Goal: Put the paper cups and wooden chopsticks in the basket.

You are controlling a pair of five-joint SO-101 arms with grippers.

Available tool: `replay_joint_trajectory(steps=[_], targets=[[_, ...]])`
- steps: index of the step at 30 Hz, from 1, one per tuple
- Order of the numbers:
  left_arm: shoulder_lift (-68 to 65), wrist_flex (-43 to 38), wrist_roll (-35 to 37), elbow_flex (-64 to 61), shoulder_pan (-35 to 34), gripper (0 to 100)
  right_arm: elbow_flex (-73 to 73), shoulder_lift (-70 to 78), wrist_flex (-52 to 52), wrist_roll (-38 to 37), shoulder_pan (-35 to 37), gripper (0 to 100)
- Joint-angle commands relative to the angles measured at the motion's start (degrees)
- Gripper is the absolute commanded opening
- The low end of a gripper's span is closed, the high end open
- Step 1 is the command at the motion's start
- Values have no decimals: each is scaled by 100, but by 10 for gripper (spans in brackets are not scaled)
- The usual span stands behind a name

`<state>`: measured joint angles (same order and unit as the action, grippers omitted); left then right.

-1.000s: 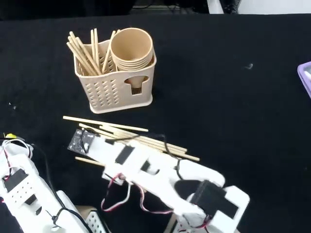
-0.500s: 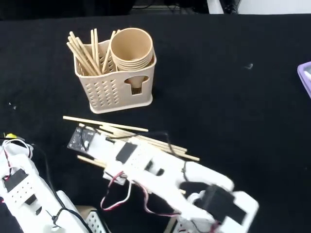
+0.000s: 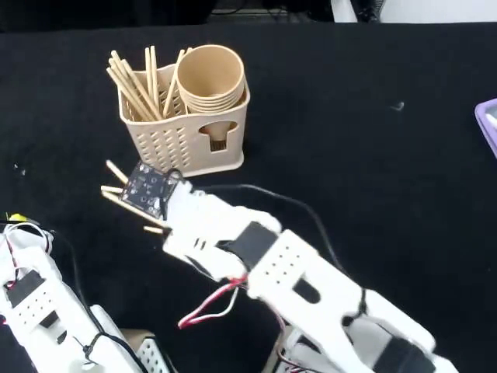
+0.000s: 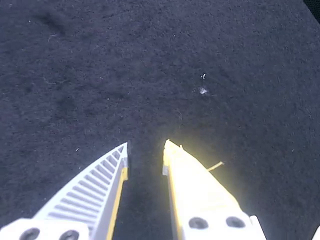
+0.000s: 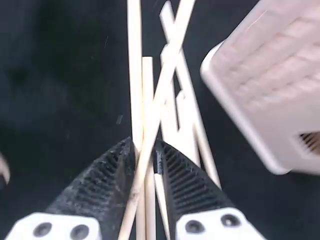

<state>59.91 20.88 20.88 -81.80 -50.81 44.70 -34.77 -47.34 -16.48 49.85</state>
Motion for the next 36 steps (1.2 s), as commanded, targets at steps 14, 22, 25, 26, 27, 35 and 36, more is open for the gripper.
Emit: replay_joint_trajectory(steps=[14, 22, 25, 26, 27, 35, 36], targets=[[105, -53, -53, 127, 57, 125, -497, -1042, 2224, -35, -132, 10], [105, -53, -53, 127, 57, 125, -1420, -971, 3701, 448, -695, 10], [105, -53, -53, 127, 57, 126, -1666, -646, 4431, 1152, -1002, 11], [105, -53, -53, 127, 57, 127, -1771, -462, 4651, 1292, -1081, 11], [105, -53, -53, 127, 57, 127, -1903, -259, 4844, 1380, -1169, 11], [105, -123, -53, 101, 57, 127, -3582, 1640, 5204, 1424, -1275, 11], [105, -229, -53, 66, 57, 127, -3767, 1868, 5204, 1424, -1284, 11]])
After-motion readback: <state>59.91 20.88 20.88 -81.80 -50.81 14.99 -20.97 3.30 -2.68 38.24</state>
